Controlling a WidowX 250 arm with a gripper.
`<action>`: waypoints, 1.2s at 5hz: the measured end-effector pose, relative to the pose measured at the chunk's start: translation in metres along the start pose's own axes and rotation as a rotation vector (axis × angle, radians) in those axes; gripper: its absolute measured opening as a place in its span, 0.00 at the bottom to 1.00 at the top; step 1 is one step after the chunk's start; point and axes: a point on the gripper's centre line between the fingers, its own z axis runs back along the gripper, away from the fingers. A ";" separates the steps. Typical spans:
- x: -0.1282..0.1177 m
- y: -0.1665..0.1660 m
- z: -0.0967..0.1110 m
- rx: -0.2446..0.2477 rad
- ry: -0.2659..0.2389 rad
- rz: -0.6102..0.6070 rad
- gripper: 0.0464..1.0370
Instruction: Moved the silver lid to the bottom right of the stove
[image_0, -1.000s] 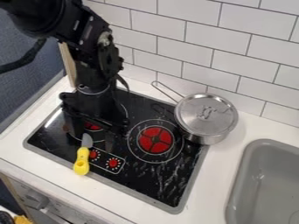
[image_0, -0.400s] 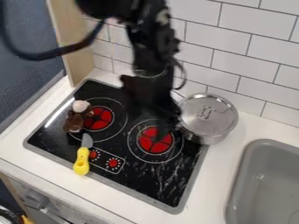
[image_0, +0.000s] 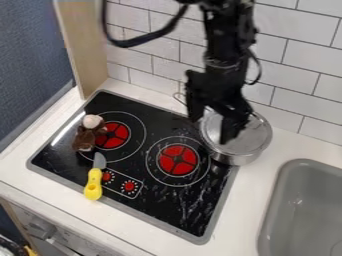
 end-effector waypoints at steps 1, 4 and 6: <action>0.015 -0.003 -0.010 0.001 0.001 -0.045 0.96; 0.032 -0.013 -0.025 0.025 -0.002 -0.128 0.62; 0.030 -0.013 -0.027 0.029 0.000 -0.121 0.11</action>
